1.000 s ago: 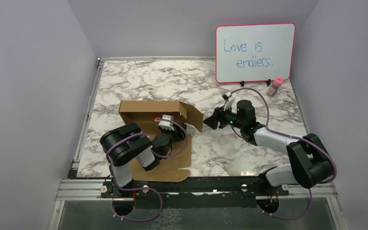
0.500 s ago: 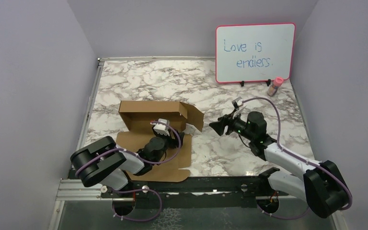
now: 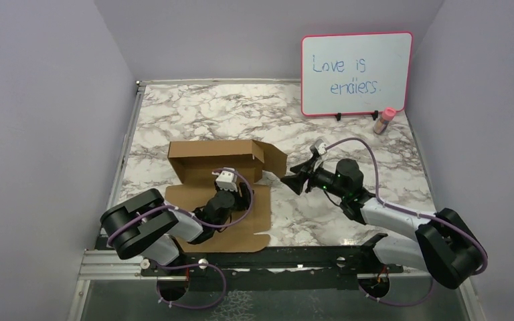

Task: Fold the paper box

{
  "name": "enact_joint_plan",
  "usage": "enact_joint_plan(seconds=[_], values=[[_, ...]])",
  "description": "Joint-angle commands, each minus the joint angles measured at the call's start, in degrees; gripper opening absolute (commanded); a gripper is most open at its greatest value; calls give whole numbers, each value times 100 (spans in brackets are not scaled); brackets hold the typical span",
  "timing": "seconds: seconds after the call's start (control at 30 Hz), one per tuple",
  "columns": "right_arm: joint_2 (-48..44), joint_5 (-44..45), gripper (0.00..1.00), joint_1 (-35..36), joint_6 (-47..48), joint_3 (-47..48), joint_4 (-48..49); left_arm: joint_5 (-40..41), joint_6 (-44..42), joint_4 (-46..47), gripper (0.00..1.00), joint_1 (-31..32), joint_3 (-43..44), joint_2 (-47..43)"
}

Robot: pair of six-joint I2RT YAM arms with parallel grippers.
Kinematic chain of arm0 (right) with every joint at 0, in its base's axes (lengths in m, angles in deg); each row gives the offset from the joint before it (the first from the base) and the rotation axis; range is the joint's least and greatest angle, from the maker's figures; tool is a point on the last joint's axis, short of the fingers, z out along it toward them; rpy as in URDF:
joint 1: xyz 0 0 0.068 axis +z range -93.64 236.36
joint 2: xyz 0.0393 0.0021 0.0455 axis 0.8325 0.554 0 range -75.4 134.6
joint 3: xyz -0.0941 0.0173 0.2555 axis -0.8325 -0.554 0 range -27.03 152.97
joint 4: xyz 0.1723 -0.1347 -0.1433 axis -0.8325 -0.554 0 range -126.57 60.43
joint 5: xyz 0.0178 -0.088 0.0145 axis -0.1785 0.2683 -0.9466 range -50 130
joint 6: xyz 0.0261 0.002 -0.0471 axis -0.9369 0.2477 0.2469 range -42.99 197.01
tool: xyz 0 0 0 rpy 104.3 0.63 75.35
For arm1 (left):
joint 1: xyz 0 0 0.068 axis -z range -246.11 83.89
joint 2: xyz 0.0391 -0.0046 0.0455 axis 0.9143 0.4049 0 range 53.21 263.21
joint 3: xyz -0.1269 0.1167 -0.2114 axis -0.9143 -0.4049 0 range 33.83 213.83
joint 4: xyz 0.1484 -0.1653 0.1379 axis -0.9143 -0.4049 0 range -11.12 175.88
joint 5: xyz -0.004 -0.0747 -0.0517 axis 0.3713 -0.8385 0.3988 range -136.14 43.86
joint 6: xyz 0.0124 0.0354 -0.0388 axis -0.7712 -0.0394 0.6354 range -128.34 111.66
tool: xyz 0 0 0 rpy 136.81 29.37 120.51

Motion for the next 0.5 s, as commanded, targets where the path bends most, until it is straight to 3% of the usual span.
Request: enact_joint_plan(seconds=[0.0, 0.13, 0.3, 0.47], values=[[409, 256, 58, 180, 187, 311, 740, -45, 204, -56, 58, 36, 165, 341], [598, 611, 50, 270, 330, 454, 792, -43, 142, 247, 50, 36, 430, 771], [661, 1340, 40, 280, 616, 502, 695, -47, 92, 552, 48, 25, 722, 1295], [540, 1419, 35, 281, 665, 447, 573, -50, 131, 745, 48, -19, 838, 1520]])
